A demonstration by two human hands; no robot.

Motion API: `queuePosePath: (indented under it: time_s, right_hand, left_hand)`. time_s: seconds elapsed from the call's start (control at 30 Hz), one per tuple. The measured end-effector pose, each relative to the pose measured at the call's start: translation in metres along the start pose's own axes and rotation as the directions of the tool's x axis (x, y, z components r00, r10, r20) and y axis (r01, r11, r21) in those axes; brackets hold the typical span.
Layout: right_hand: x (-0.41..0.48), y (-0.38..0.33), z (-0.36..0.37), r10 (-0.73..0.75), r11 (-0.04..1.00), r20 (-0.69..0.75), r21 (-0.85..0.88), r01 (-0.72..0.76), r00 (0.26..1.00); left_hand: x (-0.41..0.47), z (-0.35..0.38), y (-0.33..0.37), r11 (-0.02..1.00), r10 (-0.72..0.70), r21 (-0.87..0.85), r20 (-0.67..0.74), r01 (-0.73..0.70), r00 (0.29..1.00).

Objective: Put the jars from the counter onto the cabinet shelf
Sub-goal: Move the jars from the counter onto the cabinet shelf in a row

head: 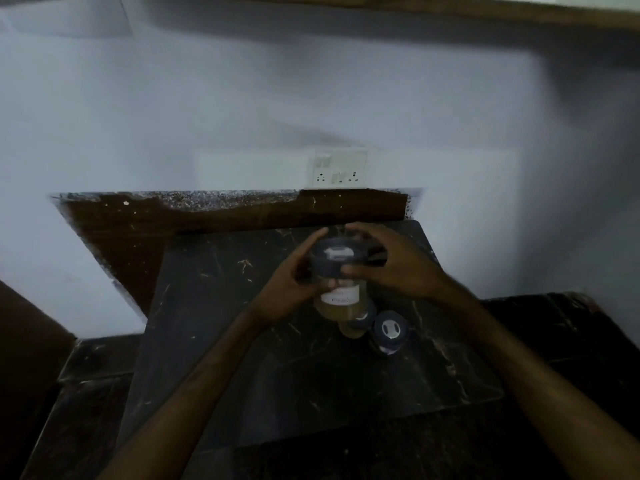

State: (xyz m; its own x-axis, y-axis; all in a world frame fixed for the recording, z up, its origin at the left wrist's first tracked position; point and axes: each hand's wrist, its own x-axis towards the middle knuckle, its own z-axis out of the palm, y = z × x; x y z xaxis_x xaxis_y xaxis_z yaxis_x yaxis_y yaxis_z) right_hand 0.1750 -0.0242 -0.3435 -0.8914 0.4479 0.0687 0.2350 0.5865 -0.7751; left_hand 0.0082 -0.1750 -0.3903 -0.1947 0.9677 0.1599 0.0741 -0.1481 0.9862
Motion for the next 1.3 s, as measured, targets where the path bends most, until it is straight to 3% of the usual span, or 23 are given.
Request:
queuePosePath:
  time_s: [0.07, 0.23, 0.43, 0.63, 0.8, 0.97, 1.03, 1.23, 1.3]
  right_hand:
    - [-0.006, -0.014, -0.014, -0.034, 0.996, -0.085, 0.085, 0.041, 0.996]
    - [-0.021, -0.047, -0.046, -0.057, 0.985, -0.186, 0.147, 0.085, 0.981]
    - [-0.035, -0.076, -0.084, -0.072, 0.995, -0.341, 0.047, 0.094, 0.937]
    - [-0.030, -0.107, -0.148, -0.123, 0.991, -0.389, 0.007, 0.137, 0.913]
    - [-0.014, -0.122, -0.211, -0.221, 0.966, -0.436, 0.022, 0.256, 0.872]
    - [0.016, -0.122, -0.283, -0.294, 0.938, -0.491, 0.017, 0.347, 0.820]
    - [0.029, -0.125, -0.309, -0.308, 0.928, -0.464, 0.046, 0.370, 0.830]
    - [0.098, -0.121, -0.398, -0.313, 0.948, -0.471, -0.109, 0.298, 0.825]
    - [0.128, -0.108, -0.420, -0.275, 0.961, -0.456, -0.103, 0.257, 0.846]
  left_hand:
    - [0.005, 0.002, 0.026, 0.996, 0.038, -0.081, -0.069, -0.044, 0.997]
    - [0.024, 0.010, 0.075, 0.997, 0.065, -0.046, -0.082, -0.069, 0.995]
    - [0.052, 0.024, 0.136, 0.987, 0.141, 0.084, -0.031, -0.138, 0.989]
    - [0.092, 0.040, 0.202, 0.946, 0.228, 0.237, -0.005, -0.220, 0.974]
    - [0.135, 0.044, 0.252, 0.913, 0.266, 0.301, 0.074, -0.276, 0.961]
    - [0.201, 0.061, 0.298, 0.880, 0.359, 0.318, 0.040, -0.353, 0.932]
    - [0.228, 0.064, 0.314, 0.878, 0.376, 0.312, 0.019, -0.363, 0.926]
    - [0.329, 0.066, 0.345, 0.838, 0.417, 0.403, -0.038, -0.368, 0.908]
    - [0.359, 0.057, 0.345, 0.757, 0.451, 0.558, -0.072, -0.338, 0.890]
